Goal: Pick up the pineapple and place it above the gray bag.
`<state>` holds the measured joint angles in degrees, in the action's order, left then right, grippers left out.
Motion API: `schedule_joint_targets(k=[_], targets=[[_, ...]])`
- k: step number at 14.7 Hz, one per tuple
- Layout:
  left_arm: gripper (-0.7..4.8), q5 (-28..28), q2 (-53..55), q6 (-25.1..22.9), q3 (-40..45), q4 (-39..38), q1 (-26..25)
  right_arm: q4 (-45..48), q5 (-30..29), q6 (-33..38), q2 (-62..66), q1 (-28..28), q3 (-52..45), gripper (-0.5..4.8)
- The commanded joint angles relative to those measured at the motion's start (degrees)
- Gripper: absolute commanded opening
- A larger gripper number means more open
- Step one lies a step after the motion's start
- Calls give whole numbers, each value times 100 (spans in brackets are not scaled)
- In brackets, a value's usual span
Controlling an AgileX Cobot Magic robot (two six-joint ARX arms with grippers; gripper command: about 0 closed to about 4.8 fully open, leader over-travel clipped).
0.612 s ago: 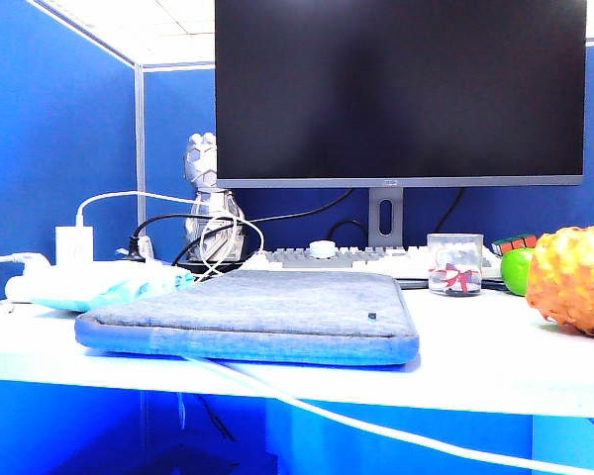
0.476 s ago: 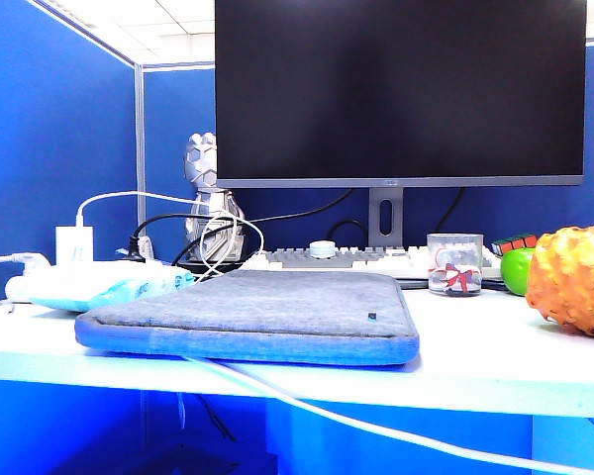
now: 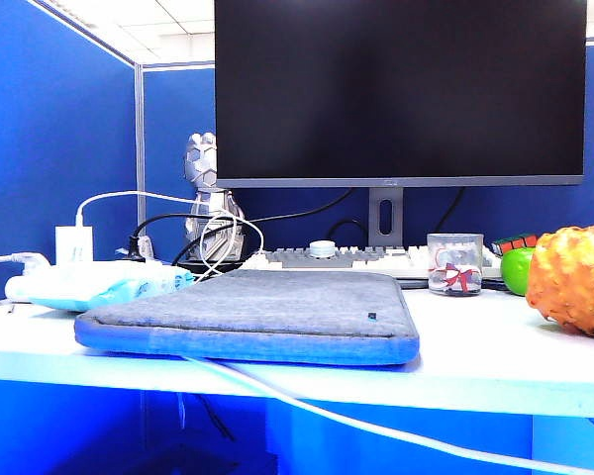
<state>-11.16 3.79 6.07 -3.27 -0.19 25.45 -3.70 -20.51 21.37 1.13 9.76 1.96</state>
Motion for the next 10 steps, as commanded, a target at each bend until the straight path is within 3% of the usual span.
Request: schedule_joint_targets(k=[1, 2, 3, 5, 6, 7, 9, 10], targets=[[27, 837, 15, 258, -136, -70, 2, 267, -369, 251, -7, -7, 420, 479], [43, 863, 155, 219, -518, -299, 2, 264, -199, 116, 13, 2, 883, 479], [124, 887, 402, 188, -885, -393, 2, 243, -111, -219, 133, 2, 1274, 479], [399, 885, 1357, 210, -1766, -339, 0, -37, -59, -597, 715, 4, 2074, 479], [405, 1032, 2068, 197, -2282, -365, 0, -345, -131, -855, 1318, 2, 2590, 479], [466, 1729, 3244, 129, -3132, -535, -2, -734, -332, -1272, 2186, 2, 3200, 479], [479, 2627, 4555, -175, -4210, -905, 0, -1191, -540, -1456, 3117, 4, 3930, 479], [479, 2922, 5040, -568, -4747, -1207, 0, -1375, -542, -1449, 3322, -2, 4159, 479]])
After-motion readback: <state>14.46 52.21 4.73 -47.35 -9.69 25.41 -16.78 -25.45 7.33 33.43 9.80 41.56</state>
